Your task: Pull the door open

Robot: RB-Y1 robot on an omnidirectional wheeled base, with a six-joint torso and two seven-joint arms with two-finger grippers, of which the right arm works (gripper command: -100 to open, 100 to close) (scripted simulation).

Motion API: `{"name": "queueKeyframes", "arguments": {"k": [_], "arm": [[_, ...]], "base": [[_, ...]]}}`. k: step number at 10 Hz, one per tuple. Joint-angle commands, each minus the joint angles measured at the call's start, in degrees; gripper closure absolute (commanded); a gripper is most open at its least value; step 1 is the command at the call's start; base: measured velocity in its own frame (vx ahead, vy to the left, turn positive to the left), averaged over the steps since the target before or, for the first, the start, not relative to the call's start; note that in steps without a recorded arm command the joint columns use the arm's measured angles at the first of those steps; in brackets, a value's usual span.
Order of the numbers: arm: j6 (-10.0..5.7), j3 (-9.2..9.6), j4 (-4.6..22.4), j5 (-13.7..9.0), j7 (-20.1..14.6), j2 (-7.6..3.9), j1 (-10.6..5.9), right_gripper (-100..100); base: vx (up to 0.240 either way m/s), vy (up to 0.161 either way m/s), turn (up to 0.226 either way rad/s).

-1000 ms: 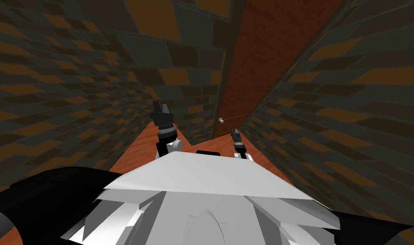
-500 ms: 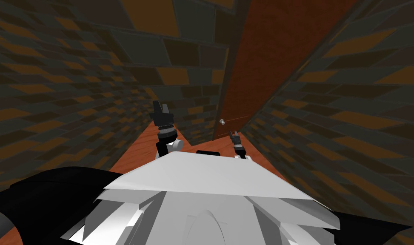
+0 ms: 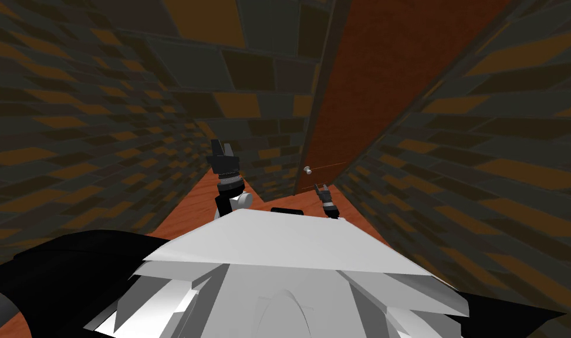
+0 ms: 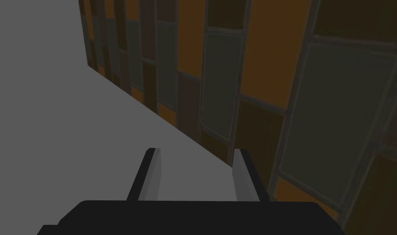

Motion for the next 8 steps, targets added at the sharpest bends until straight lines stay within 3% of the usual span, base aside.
{"name": "queueKeyframes", "arguments": {"k": [1, 4, 5, 8], "arm": [[-1.24, -0.35, 2.86, 1.01, 2.41, -0.39, -0.62, -100], [-3.59, -0.99, 8.26, 2.68, 6.32, -1.05, -1.43, -100], [-3.59, -0.99, 8.26, 2.68, 6.32, -1.05, -1.43, -100], [-5.59, -1.54, 12.71, 4.10, 9.64, -1.60, -2.11, -100]], "base": [[0.089, -0.036, 0.108], [0.093, -0.039, 0.086], [0.063, -0.029, 0.018], [0.060, -0.031, 0.058]]}}
